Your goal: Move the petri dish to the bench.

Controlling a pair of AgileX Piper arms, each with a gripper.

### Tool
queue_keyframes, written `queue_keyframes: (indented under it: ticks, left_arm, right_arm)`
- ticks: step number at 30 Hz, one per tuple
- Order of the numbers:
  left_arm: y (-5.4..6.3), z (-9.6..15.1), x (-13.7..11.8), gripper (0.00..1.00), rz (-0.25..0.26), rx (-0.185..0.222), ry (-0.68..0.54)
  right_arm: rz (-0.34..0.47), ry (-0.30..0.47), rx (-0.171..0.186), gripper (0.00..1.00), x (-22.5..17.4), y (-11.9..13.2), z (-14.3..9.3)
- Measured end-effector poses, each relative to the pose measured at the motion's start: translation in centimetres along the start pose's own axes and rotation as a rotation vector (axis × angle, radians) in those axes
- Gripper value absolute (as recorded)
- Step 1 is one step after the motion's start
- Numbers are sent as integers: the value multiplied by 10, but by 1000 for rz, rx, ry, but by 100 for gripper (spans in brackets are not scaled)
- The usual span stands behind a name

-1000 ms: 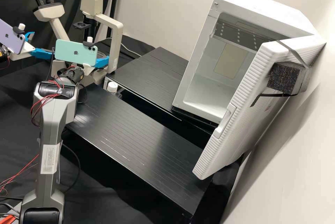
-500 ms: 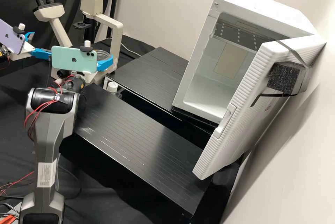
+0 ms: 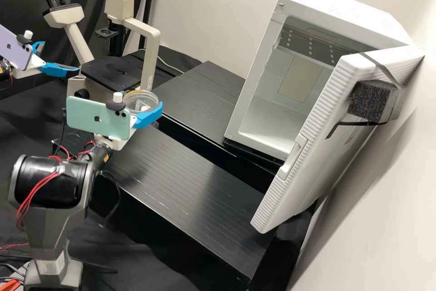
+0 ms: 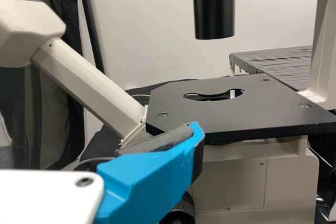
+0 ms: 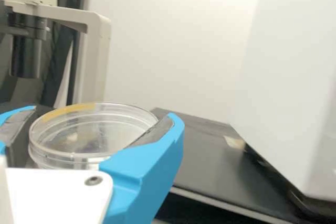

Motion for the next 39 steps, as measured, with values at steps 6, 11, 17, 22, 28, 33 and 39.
queue_keyframes:
  ticks: [6,11,17,22,28,33,39]
  left_arm:
    - [0,0,0,100,0,0,0]
    - [0,0,0,100,0,0,0]
    - [0,0,0,100,0,0,0]
    - [0,0,0,100,0,0,0]
    - [0,0,0,100,0,0,0]
    - [0,0,0,100,0,0,0]
    - [0,0,0,100,0,0,0]
  right_arm:
    - [-6,-36,15,0,-39,7,18]
    - [-5,-82,24,0,-64,10,33]
    - [61,-213,86,0,-73,15,40]
    - [53,-320,78,0,-73,9,50]
    - [19,-380,34,0,-70,1,58]
    - [11,-388,21,0,-69,-2,60]
    - [15,-390,33,100,-69,-4,60]
